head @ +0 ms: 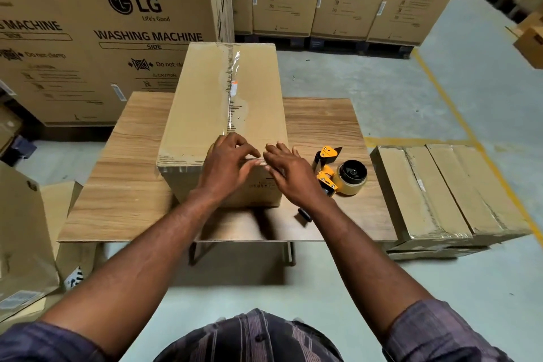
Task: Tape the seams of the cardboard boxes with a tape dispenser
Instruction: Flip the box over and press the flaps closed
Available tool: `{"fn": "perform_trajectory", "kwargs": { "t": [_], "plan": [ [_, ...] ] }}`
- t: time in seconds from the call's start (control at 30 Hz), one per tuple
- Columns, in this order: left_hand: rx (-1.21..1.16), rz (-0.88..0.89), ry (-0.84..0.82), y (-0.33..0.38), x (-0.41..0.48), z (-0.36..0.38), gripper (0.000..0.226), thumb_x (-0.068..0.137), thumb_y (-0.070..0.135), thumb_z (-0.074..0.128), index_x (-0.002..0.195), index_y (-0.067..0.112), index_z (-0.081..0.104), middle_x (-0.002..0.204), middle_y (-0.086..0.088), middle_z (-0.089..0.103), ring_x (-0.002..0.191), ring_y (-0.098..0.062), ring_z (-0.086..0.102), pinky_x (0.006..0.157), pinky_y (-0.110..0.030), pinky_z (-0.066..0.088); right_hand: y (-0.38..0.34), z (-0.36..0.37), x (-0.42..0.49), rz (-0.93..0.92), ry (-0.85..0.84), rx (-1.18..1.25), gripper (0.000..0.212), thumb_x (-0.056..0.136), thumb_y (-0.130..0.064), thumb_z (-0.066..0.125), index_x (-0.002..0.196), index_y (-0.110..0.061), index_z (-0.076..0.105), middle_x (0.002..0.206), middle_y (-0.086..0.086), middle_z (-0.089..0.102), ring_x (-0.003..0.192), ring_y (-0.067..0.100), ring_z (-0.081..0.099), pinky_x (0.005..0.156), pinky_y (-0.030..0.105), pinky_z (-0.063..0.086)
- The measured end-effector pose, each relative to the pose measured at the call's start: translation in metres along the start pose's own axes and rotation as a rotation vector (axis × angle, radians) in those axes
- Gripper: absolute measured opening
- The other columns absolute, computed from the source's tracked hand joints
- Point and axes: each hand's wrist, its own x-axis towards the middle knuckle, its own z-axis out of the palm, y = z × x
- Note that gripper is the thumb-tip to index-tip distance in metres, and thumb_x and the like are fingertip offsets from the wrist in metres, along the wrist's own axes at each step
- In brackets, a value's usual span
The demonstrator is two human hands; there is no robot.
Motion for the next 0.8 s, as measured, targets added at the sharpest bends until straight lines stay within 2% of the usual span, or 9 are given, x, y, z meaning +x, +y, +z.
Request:
{"fn": "perform_trajectory", "kwargs": {
  "t": [0.1,0.2,0.27,0.37,0.43,0.5,0.63,0.73,0.8],
  "plan": [
    [0.024,-0.001,-0.056,-0.016,-0.006,-0.011,0.016,0.084,0.036,0.077,0.098,0.028,0.073,0.095,0.006,0.059,0.094,-0.017,0.052,0.082,-0.039,0.047,0.000,0.006,-0.003,-0.013,0.023,-0.050,0.053,0.093,0.005,0.060,0.143,-0.010,0.058,0.154,0.009,0.049,0.150,0.029,0.034,0.126,0.049,0.021],
    [0.076,0.021,-0.132,-0.023,-0.016,-0.017,0.032,0.083,0.028,0.079,0.113,0.030,0.068,0.106,0.005,0.060,0.101,-0.018,0.052,0.089,-0.040,0.046,-0.002,0.009,-0.008,0.019,0.027,-0.084,0.073,0.079,0.016,0.061,0.146,-0.009,0.053,0.157,0.009,0.044,0.153,0.027,0.027,0.127,0.049,0.013],
    [0.083,0.015,-0.168,-0.023,-0.019,-0.017,0.043,0.081,0.025,0.080,0.120,0.032,0.064,0.114,0.005,0.058,0.107,-0.019,0.050,0.093,-0.038,0.041,-0.011,0.008,-0.004,0.023,0.045,-0.113,0.058,0.083,0.011,0.063,0.138,-0.007,0.060,0.154,0.011,0.048,0.151,0.029,0.032,0.127,0.049,0.011],
    [0.034,0.025,-0.167,-0.023,-0.016,-0.021,0.034,0.084,0.036,0.077,0.116,0.028,0.068,0.110,0.003,0.060,0.105,-0.020,0.052,0.090,-0.039,0.042,-0.029,0.013,0.009,-0.071,0.044,-0.130,0.022,0.093,-0.007,0.066,0.115,-0.005,0.070,0.140,0.014,0.062,0.137,0.033,0.051,0.121,0.051,0.025],
    [0.048,0.010,-0.122,-0.026,-0.014,-0.024,0.027,0.086,0.041,0.074,0.109,0.027,0.070,0.105,0.003,0.061,0.101,-0.021,0.054,0.087,-0.041,0.045,-0.031,0.019,0.015,-0.098,0.041,-0.119,0.021,0.094,-0.005,0.065,0.113,-0.004,0.071,0.136,0.014,0.065,0.132,0.033,0.056,0.118,0.051,0.035],
    [0.059,-0.021,-0.108,-0.035,-0.017,-0.029,0.028,0.085,0.038,0.076,0.110,0.029,0.069,0.106,0.004,0.061,0.101,-0.021,0.054,0.087,-0.042,0.045,-0.029,0.023,0.015,-0.088,0.038,-0.107,0.034,0.089,0.007,0.062,0.120,-0.005,0.071,0.141,0.012,0.062,0.137,0.032,0.052,0.120,0.046,0.032],
    [0.059,-0.013,-0.195,-0.045,-0.027,-0.035,0.051,0.079,0.019,0.082,0.125,0.032,0.064,0.114,0.005,0.057,0.108,-0.019,0.050,0.093,-0.040,0.041,-0.022,0.020,0.012,-0.068,-0.046,-0.129,0.079,0.069,0.026,0.058,0.140,-0.009,0.061,0.152,0.007,0.052,0.147,0.024,0.040,0.123,0.028,0.015],
    [0.064,-0.025,-0.187,-0.047,-0.029,-0.044,0.045,0.083,0.034,0.078,0.126,0.031,0.066,0.117,0.005,0.057,0.111,-0.018,0.048,0.096,-0.040,0.041,-0.017,0.006,0.019,-0.050,-0.075,-0.040,0.062,0.080,0.019,0.064,0.134,-0.011,0.066,0.146,0.004,0.057,0.143,0.018,0.045,0.122,0.025,0.023],
    [0.080,-0.054,-0.132,-0.056,-0.030,-0.052,0.037,0.085,0.040,0.075,0.121,0.030,0.068,0.113,0.004,0.059,0.109,-0.019,0.050,0.092,-0.039,0.040,-0.012,0.001,0.022,-0.081,-0.054,-0.010,0.047,0.087,0.012,0.066,0.127,-0.012,0.072,0.139,0.004,0.063,0.137,0.018,0.052,0.119,0.034,0.036]
  ]
}}
